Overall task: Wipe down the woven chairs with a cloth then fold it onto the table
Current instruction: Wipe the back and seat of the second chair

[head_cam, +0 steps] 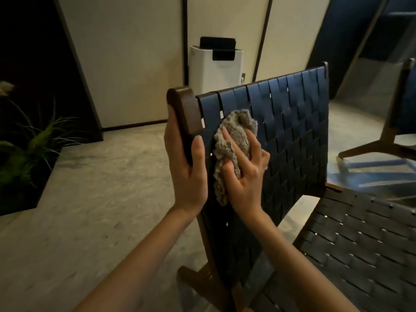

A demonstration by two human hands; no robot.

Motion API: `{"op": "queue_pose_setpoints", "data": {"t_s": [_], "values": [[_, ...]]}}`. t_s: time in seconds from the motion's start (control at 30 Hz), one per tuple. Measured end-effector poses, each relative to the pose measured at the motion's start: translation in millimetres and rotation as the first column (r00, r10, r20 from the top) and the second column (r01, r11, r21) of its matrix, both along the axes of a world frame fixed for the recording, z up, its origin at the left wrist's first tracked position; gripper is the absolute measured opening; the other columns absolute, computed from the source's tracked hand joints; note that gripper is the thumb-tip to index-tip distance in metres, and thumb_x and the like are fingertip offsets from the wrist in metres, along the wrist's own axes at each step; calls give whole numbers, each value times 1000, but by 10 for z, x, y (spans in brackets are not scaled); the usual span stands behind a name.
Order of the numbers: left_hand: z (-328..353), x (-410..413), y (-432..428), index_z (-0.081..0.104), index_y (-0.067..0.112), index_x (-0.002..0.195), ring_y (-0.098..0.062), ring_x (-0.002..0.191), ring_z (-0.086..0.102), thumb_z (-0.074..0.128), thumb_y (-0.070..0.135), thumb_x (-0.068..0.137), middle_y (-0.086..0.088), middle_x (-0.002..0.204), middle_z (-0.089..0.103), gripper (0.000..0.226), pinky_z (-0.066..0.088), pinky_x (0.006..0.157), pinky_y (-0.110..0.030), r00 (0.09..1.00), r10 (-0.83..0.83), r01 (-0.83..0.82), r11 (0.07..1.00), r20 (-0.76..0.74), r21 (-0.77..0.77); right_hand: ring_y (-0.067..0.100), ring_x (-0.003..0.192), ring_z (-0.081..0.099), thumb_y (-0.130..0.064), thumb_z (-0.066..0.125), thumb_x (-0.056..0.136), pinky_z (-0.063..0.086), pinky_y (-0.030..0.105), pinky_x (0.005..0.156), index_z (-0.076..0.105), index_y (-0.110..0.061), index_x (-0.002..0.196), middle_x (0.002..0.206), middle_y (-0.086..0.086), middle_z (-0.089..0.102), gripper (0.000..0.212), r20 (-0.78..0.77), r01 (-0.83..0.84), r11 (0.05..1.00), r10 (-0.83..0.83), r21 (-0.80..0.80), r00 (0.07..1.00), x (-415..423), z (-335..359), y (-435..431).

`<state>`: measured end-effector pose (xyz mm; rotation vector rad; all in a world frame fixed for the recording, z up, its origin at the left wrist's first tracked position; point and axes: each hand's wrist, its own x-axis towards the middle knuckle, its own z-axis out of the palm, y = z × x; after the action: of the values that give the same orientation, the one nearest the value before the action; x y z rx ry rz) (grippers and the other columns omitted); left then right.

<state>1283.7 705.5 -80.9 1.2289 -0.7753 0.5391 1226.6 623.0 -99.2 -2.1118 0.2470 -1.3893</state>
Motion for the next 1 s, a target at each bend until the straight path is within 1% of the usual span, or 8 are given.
{"op": "queue_pose_setpoints", "data": {"t_s": [0.1,0.27,0.37,0.47,0.63,0.77,0.87,1.0], "values": [[-20,-43,-12,14,9,149,-8,143,19,34,21,100,-1,155,19,54,18,114,-18,993,115,-115,993,1,33,15,123,24,-40,43,86,26,34,103,33,-57,136,145,-19,20,53,-82,-35,999,33,-27,996,-247,-472,-81],[-67,-136,-12,11,8,149,-5,144,11,33,18,101,-1,156,12,54,11,118,-23,988,151,-148,986,-28,75,22,129,22,-39,43,87,31,49,103,35,-53,138,149,-11,20,53,-139,-8,999,1,-50,990,-533,-1059,-127],[-104,-174,14,7,10,150,-4,145,6,32,20,101,2,157,6,55,7,119,-26,988,153,-150,980,-13,133,21,126,24,-39,41,89,32,46,100,36,-48,139,148,-4,25,50,-105,11,1000,-9,10,994,-526,-1027,-73],[-145,-206,43,0,20,148,0,144,0,31,23,102,11,154,-1,56,4,118,-21,991,137,-135,973,3,189,14,121,26,-34,43,89,33,38,95,48,-31,136,143,3,36,47,-8,15,999,-14,43,1000,-303,-621,-1],[-213,-254,140,-6,29,146,-1,144,-3,30,27,102,10,158,-8,57,6,117,-20,998,62,-59,964,-3,259,23,111,37,-27,45,91,34,32,91,57,-11,129,140,9,49,42,95,-29,997,22,69,995,194,356,31],[-205,-315,163,-7,38,144,-1,144,-2,28,31,101,12,158,-7,56,9,120,-33,996,80,-68,953,-30,294,25,112,37,-31,49,91,31,32,91,57,-22,130,145,2,45,41,112,-27,999,31,-40,993,380,715,4],[-197,-325,219,-6,40,143,1,144,-3,25,31,101,15,157,-7,53,6,119,-27,996,85,-77,942,-11,328,18,117,31,-40,44,93,29,36,94,45,-40,134,149,-3,38,41,83,-38,996,45,-81,995,306,544,-10],[-295,-299,353,-9,43,143,-1,144,-5,25,35,101,23,155,-10,55,2,117,-17,992,99,-124,886,78,446,11,120,20,-40,37,92,23,36,97,38,-43,132,150,5,37,39,70,-44,998,47,-42,996,96,107,-57]]}}
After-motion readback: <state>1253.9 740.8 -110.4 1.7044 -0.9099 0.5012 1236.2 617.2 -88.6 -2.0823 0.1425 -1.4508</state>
